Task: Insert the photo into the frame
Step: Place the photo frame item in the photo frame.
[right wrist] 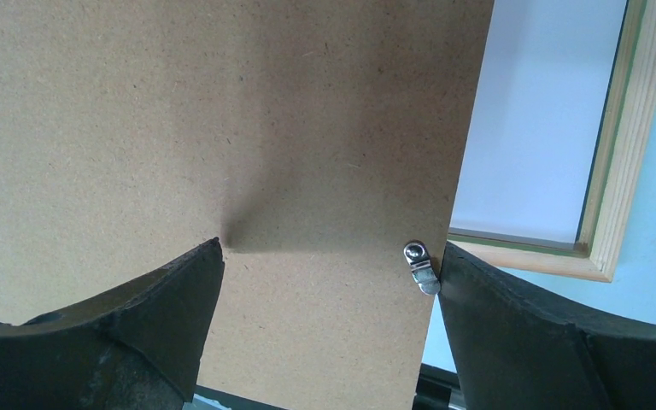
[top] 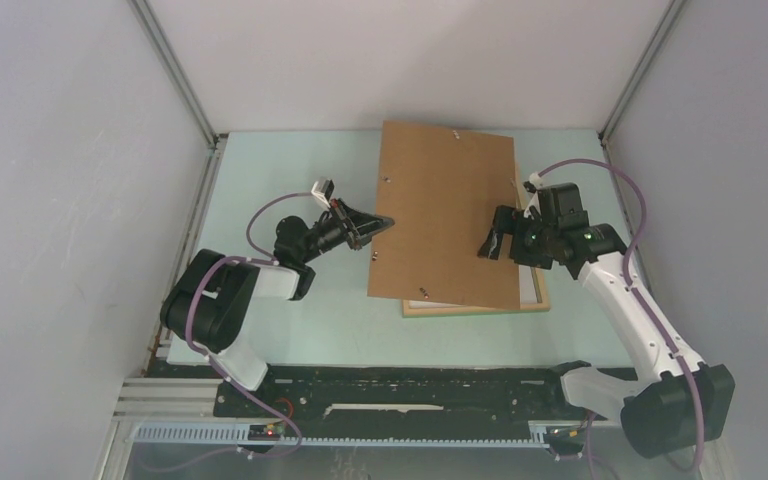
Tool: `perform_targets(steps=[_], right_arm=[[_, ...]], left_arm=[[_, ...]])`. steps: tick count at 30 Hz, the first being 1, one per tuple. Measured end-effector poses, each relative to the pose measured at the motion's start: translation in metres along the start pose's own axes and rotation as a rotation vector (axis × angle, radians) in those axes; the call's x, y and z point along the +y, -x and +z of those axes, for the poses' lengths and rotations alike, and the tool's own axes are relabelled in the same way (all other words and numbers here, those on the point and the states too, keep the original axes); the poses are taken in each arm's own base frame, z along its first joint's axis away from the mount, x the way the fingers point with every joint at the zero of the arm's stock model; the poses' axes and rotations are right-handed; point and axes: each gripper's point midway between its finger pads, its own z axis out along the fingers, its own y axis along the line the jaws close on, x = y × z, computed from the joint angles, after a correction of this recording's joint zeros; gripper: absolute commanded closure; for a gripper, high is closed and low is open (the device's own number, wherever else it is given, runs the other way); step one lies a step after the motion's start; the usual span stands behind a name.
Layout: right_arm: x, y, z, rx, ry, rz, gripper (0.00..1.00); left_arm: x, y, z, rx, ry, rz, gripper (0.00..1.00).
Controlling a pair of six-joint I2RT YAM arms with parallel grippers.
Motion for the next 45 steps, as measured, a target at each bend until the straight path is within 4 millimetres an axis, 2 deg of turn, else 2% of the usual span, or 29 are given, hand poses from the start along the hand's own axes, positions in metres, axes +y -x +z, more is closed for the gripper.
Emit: perform_targets(steps=[7,17,25,33,37,45], right_arm=[[-0.001,0.001,-0.003,-0.018,-0.012,0.004,0.0],[-0.02,0.013,-0.008,-0.06,-0.045,0.097,0.0],[-0.052,0.032,-0.017,-0.122,-0.093,0.206,0.0],[-0.08,0.05,-0.026,-0.205,-0.137,0.282,0.0],[-0.094,0.058,-0.017,-0.221,-0.136,0.321,0.0],[-0.127,0.048,0.031,-0.111,-0.139,0.429,0.0]], left_arm=[[0.003,0.001,0.0,-0.002,0.005,-0.004,1.0],[0.018,0.006,0.003,-0.028,0.033,-0.021,1.0],[0.027,0.013,0.009,-0.057,0.043,-0.012,1.0],[0.053,0.015,0.021,-0.083,0.086,-0.018,1.0],[0.067,0.01,0.029,-0.073,0.106,-0.018,1.0],[0.099,0.006,0.038,-0.069,0.152,-0.039,1.0]])
